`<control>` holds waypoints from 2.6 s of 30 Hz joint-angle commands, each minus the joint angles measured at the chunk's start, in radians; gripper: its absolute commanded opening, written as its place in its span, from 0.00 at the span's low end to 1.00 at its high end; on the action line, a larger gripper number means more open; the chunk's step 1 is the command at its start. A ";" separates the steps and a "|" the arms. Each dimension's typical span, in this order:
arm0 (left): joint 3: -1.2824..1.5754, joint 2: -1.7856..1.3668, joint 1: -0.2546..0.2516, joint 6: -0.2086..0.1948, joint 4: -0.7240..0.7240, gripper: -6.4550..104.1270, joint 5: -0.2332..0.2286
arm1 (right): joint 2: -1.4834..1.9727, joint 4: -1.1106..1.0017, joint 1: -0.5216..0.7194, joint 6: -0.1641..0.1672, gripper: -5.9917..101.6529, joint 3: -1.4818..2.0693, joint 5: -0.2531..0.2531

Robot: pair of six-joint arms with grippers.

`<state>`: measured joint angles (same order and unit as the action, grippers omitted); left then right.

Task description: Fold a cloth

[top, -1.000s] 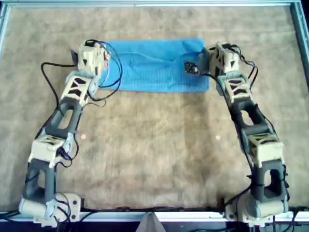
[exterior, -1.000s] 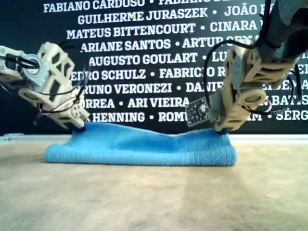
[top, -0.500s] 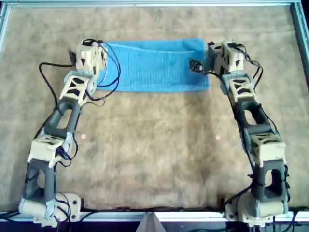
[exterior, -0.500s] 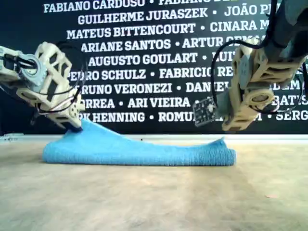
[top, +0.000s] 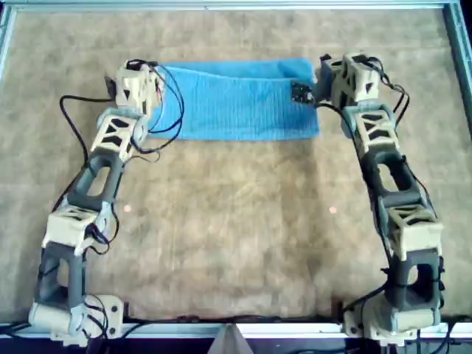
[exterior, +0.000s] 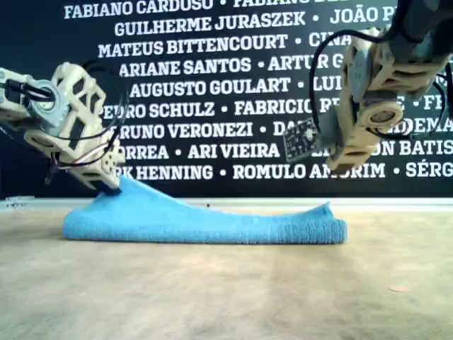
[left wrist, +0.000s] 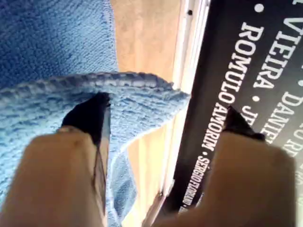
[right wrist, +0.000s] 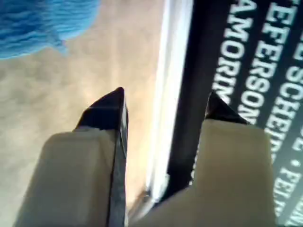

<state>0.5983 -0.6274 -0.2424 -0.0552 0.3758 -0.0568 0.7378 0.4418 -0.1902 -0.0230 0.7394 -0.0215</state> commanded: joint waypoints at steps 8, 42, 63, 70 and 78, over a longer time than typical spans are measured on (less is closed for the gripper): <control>-0.080 -0.067 -0.029 0.328 0.077 0.97 -0.009 | 0.147 0.129 0.012 0.006 0.69 -0.087 0.002; -0.256 -0.198 -0.031 -0.043 0.345 0.96 0.011 | 0.367 0.503 0.003 0.006 0.69 -0.086 0.017; -0.357 -0.028 -0.002 -0.044 0.517 0.96 0.015 | 0.330 0.494 0.009 0.006 0.69 -0.086 0.018; -0.430 -0.072 -0.020 -0.043 0.532 0.96 0.011 | 0.318 0.500 0.002 0.006 0.69 -0.086 0.018; -0.423 0.086 -0.031 -0.026 0.520 0.96 0.009 | 0.316 0.506 0.000 0.006 0.69 -0.086 0.018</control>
<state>0.2163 -0.5768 -0.2623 -0.0844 0.9112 -0.0399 0.9633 0.9327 -0.1825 -0.0215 0.7394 -0.0123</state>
